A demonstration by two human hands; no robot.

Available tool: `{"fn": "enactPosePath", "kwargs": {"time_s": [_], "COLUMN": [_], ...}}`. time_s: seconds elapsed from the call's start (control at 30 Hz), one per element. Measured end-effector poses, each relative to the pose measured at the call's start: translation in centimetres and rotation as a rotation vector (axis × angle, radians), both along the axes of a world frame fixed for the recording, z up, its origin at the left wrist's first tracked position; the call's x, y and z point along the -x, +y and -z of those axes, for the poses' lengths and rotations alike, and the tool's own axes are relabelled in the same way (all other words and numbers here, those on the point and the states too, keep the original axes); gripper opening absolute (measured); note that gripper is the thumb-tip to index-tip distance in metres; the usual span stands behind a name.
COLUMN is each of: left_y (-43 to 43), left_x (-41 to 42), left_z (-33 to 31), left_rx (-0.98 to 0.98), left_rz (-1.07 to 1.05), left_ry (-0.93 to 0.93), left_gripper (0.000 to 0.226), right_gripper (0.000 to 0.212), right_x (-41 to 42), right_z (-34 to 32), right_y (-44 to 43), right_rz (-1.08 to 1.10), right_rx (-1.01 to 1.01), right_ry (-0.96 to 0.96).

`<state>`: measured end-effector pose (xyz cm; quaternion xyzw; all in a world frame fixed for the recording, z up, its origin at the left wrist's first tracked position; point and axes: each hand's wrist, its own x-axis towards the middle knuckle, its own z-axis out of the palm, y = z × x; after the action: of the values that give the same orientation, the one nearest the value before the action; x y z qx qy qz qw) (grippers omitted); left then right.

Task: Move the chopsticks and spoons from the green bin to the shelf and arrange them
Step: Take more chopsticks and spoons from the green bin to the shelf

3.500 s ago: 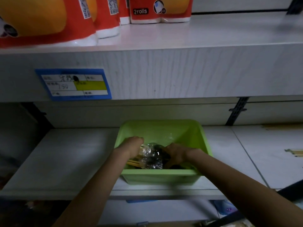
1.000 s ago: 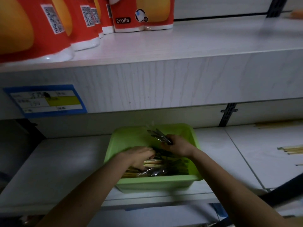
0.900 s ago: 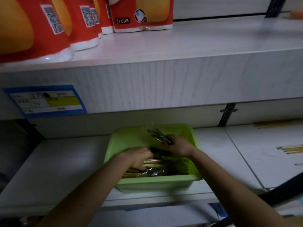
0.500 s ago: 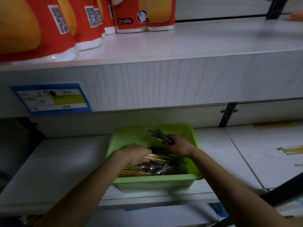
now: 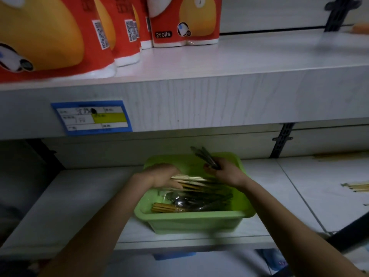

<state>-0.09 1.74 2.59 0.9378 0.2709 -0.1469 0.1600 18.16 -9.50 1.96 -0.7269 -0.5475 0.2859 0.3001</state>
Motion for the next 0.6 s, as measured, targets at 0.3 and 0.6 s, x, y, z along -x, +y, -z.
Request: {"fn": "enactPosePath", "kwargs": {"time_s": [0.3,0.6], "left_y": [0.7,-1.0], "left_x": [1.4,0.3], "left_z": [-3.0,-4.7], "left_rx": [0.136,0.173], "left_rz": [-0.116,-0.072], "left_ry": [-0.099,-0.206], "left_gripper": [0.024,0.023], "right_gripper": [0.013,0.028], "right_x": [-0.5,-1.9], "right_z": [-4.1,-5.9], "right_y": [-2.5,-9.0], "right_rz": [0.144,0.320], "right_rx": [-0.226,-0.307], "right_ry": [0.059,0.006]}}
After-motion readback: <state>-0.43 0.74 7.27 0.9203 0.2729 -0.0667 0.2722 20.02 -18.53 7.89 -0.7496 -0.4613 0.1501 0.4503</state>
